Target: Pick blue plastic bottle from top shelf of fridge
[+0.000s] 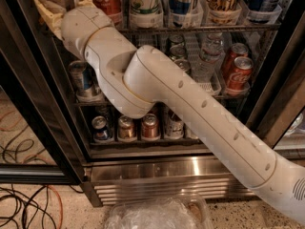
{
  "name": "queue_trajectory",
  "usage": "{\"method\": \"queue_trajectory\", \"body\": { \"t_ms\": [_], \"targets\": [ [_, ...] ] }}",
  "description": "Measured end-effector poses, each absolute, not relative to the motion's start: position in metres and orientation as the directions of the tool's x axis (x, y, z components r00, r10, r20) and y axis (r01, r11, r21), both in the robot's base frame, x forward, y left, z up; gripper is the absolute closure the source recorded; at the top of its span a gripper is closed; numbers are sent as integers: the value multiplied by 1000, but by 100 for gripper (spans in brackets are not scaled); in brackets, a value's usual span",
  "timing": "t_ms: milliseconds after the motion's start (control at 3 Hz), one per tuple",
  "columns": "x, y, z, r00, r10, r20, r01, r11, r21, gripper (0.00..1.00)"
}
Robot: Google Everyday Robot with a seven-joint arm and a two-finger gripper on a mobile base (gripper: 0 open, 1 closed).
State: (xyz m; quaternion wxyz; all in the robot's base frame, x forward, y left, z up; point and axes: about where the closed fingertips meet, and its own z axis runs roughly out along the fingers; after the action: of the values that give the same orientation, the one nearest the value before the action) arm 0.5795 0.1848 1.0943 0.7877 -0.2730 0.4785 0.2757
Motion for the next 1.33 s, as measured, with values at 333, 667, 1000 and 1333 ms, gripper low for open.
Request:
{"method": "queue_trajectory", "body": {
  "t_ms": [333, 667, 1000, 1333],
  "targets": [
    [575, 183, 1095, 401, 173, -900, -691, 702, -173, 100],
    [560, 179, 1095, 421, 171, -891, -683, 706, -187, 100],
    [544, 174, 1087, 417, 166, -893, -681, 708, -187, 100],
    [529, 169, 1077, 404, 149, -902, -685, 703, -191, 100]
  ]
}}
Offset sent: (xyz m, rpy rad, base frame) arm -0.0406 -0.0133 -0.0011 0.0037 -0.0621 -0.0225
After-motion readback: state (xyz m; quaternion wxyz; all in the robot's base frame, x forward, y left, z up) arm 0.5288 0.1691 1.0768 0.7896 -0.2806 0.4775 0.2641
